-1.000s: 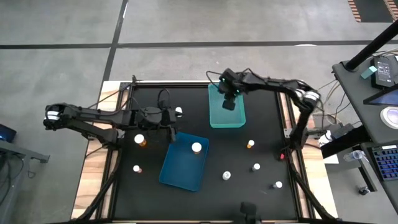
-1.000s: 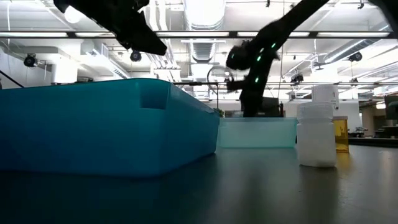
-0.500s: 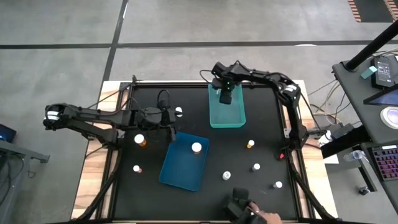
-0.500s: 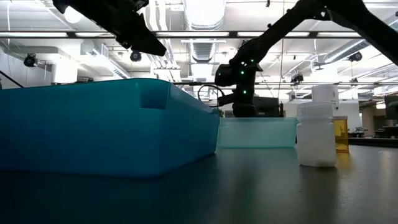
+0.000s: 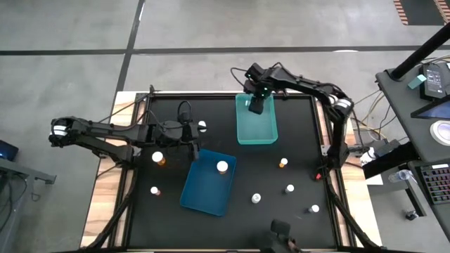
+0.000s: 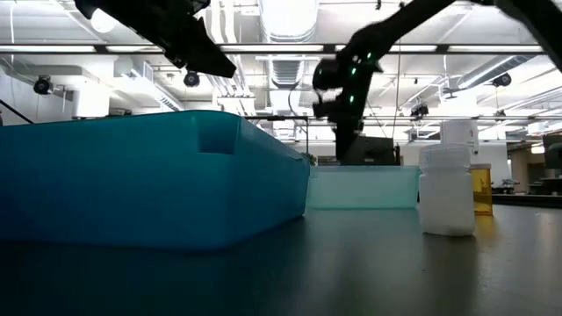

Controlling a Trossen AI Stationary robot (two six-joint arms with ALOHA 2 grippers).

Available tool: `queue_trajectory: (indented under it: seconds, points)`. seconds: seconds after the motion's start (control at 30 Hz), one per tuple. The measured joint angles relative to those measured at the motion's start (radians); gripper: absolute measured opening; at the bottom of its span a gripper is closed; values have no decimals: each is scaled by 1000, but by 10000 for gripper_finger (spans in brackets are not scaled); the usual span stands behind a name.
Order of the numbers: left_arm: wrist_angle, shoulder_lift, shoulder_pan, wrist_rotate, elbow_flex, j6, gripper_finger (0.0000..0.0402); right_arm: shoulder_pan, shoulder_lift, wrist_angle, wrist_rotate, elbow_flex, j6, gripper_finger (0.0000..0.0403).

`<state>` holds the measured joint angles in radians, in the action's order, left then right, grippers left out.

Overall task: Pick and place medicine bottles into bin by pill shape (circle, oval)
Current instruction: Put the white tablet bottle into the green bin

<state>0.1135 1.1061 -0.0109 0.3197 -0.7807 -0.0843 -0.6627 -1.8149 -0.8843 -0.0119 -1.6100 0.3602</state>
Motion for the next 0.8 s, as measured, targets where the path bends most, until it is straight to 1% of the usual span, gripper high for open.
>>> queue_trajectory:
  seconds: [0.13,0.23,0.5,0.67,0.8]
  points:
    - [1,0,0,-1,0,46,231,32,94,5,-123,68,-70,120]
    - [2,0,0,-1,0,80,231,75,176,56,-163,145,-107,108]
    - [2,0,0,-1,2,132,231,227,405,284,-173,430,-163,76]
    - [0,0,-4,5,2,161,231,315,547,512,-173,625,-194,59]
    - [0,0,-26,23,2,205,231,359,650,700,-173,760,-193,49]
